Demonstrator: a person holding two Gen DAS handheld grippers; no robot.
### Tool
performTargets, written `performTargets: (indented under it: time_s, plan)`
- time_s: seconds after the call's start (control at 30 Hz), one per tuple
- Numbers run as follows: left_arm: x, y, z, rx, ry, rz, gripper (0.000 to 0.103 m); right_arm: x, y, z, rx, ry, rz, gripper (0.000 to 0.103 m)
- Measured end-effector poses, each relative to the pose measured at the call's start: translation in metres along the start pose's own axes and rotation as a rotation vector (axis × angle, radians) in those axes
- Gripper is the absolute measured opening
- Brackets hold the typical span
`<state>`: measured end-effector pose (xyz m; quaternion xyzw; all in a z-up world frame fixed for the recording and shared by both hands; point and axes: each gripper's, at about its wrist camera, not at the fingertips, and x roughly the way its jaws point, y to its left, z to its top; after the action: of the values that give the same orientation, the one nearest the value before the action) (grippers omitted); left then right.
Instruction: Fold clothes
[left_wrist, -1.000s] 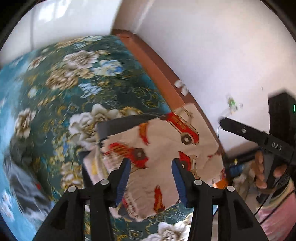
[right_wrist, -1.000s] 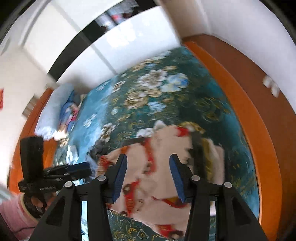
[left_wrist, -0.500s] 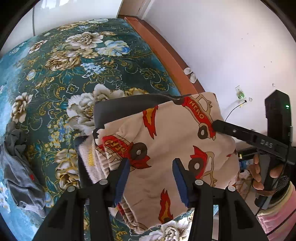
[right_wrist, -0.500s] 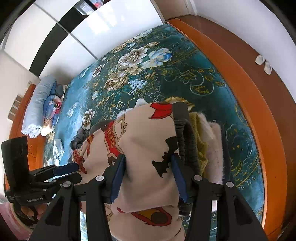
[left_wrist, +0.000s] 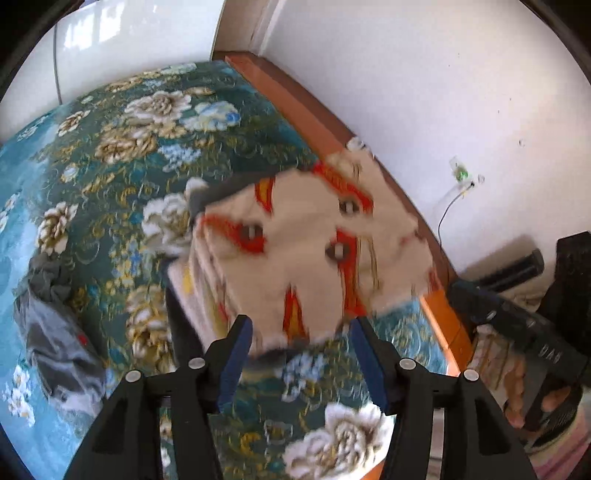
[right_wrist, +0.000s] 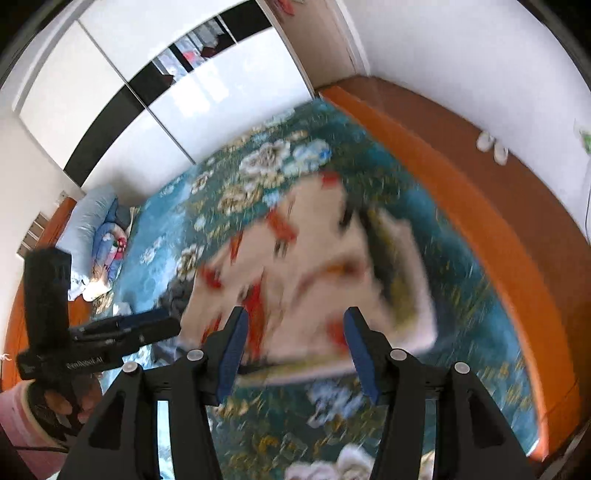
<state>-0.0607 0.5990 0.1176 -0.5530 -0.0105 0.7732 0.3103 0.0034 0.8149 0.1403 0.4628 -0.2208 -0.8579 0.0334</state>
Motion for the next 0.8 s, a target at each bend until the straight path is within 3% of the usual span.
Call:
performTargets:
  time_s: [0.13, 0.2, 0.33, 0.43, 0.63, 0.8]
  plan:
    - [-0.008, -0.001, -0.028, 0.040, 0.007, -0.022, 0.068, 0.012, 0.013, -0.040, 0.067, 0.030, -0.008, 0.057]
    - [-0.016, -0.003, -0.044, 0.073, 0.003, -0.026, 0.070, 0.012, 0.019, -0.053, 0.085, 0.024, -0.020, 0.065]
    - [-0.038, 0.001, -0.064, 0.079, -0.031, -0.053, 0.088, 0.007, 0.032, -0.074, 0.101, 0.012, -0.083, 0.084]
    - [-0.046, 0.007, -0.081, 0.068, -0.037, -0.078, 0.094, 0.001, 0.040, -0.088, 0.124, -0.010, -0.149, 0.096]
    - [-0.048, 0.027, -0.085, 0.042, -0.064, 0.034, 0.098, -0.018, 0.056, -0.109, 0.137, -0.075, -0.244, 0.103]
    - [-0.049, 0.033, -0.084, 0.007, -0.082, 0.078, 0.103, -0.019, 0.069, -0.113, 0.046, -0.107, -0.325, 0.103]
